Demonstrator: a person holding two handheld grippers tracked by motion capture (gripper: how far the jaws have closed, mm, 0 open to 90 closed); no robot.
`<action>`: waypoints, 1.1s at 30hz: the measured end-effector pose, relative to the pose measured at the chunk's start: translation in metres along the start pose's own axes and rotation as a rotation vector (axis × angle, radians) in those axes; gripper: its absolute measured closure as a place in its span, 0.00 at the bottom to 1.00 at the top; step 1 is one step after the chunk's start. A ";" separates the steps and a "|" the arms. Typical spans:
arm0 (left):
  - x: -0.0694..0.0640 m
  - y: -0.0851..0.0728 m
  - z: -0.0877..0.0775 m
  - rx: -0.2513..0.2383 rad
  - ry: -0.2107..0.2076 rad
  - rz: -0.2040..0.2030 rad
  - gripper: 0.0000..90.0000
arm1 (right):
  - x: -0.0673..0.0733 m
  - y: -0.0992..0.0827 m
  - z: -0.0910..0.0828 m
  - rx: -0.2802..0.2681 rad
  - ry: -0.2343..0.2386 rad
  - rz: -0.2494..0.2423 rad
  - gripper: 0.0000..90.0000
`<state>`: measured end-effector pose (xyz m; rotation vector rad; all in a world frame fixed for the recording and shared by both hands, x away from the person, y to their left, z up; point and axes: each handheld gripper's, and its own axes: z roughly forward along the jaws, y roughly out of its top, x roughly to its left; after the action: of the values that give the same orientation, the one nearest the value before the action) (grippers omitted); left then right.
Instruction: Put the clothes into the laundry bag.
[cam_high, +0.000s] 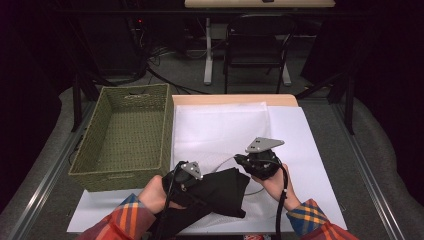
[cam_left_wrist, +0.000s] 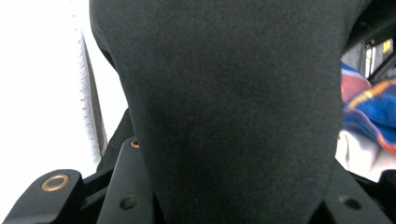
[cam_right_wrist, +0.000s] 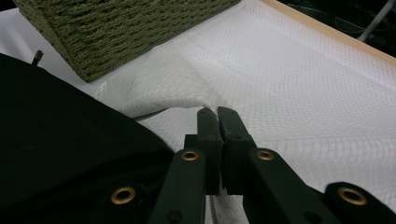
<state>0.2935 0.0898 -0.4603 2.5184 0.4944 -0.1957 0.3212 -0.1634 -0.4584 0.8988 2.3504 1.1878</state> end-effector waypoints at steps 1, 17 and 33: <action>0.001 0.000 0.002 -0.006 0.015 -0.014 0.68 | 0.000 0.000 0.000 0.000 0.001 -0.001 0.98; 0.007 0.007 0.027 -0.037 0.103 -0.134 0.67 | 0.003 0.004 -0.005 -0.016 0.029 0.003 0.98; 0.023 -0.005 0.041 0.004 0.190 -0.192 0.37 | 0.001 -0.004 -0.001 0.006 0.026 0.007 0.98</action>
<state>0.3108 0.0780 -0.5027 2.5052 0.8131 -0.0291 0.3184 -0.1652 -0.4606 0.8993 2.3745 1.2023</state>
